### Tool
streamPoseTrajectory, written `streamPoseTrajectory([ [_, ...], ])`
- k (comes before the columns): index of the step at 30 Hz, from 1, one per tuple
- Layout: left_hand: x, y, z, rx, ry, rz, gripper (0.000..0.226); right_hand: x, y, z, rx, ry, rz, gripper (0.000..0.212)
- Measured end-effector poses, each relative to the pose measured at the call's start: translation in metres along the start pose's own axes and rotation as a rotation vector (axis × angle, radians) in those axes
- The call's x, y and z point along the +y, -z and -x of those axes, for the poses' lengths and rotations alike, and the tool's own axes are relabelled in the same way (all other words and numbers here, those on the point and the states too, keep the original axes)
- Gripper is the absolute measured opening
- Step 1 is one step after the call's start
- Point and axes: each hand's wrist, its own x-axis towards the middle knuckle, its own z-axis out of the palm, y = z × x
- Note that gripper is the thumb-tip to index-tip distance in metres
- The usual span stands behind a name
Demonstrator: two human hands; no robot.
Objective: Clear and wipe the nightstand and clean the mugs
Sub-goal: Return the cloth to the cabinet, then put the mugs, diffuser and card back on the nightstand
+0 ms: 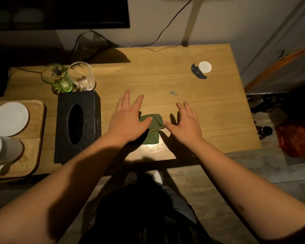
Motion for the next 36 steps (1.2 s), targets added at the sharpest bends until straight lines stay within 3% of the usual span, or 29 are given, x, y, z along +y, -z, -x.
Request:
streamPoseTrajectory([
  [8,0.050,0.016,-0.003,-0.041,-0.194,-0.140,0.085,0.012,0.045,0.033,0.105,0.044,0.188,0.087],
  [15,0.092,0.011,-0.003,-0.090,-0.442,-0.186,0.083,0.031,0.064,0.076,0.218,-0.122,0.208,0.085],
  [25,0.157,-0.015,0.040,-0.278,-0.997,-0.267,0.082,0.048,0.052,0.225,0.464,-0.620,0.121,0.083],
  [36,0.243,-0.091,0.265,-0.583,-1.699,-0.354,0.083,0.027,-0.024,0.490,0.737,-1.289,-0.063,0.084],
])
